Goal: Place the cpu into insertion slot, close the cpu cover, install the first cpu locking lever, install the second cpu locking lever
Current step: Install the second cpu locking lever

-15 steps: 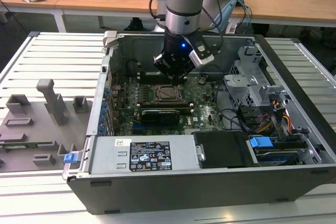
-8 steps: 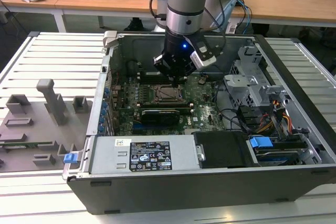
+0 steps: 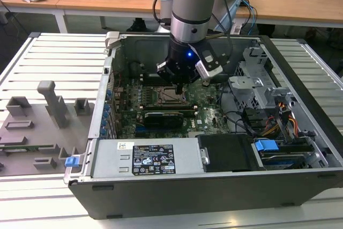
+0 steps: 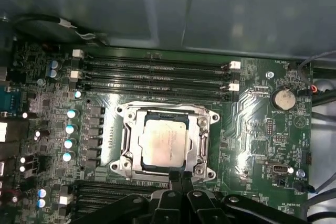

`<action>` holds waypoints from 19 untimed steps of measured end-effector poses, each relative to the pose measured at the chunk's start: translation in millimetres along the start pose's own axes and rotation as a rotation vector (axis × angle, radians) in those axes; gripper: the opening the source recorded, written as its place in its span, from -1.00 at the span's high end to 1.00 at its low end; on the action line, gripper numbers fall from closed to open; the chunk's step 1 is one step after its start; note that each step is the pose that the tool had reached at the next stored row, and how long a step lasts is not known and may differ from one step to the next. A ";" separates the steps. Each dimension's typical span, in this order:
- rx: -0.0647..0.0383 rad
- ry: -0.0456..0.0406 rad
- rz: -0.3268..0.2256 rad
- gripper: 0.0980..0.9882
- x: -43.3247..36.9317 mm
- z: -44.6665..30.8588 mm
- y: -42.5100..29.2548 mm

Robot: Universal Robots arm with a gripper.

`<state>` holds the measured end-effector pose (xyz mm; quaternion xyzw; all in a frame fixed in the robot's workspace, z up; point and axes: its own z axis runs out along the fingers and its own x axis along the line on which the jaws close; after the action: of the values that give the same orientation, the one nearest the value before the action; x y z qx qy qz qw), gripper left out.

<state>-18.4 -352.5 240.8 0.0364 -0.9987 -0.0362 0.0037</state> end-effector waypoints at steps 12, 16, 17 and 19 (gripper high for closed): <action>-0.008 -0.0007 0.000 0.98 31.2 2.1 -14.9; -0.013 -0.0008 0.000 0.98 36.7 11.5 -17.7; -0.018 -0.0012 0.000 0.98 37.1 11.7 -20.0; -0.028 -0.0020 0.000 0.98 38.3 11.8 -24.4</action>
<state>-54.9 -378.7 227.5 0.0365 -0.9981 -0.0500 0.0032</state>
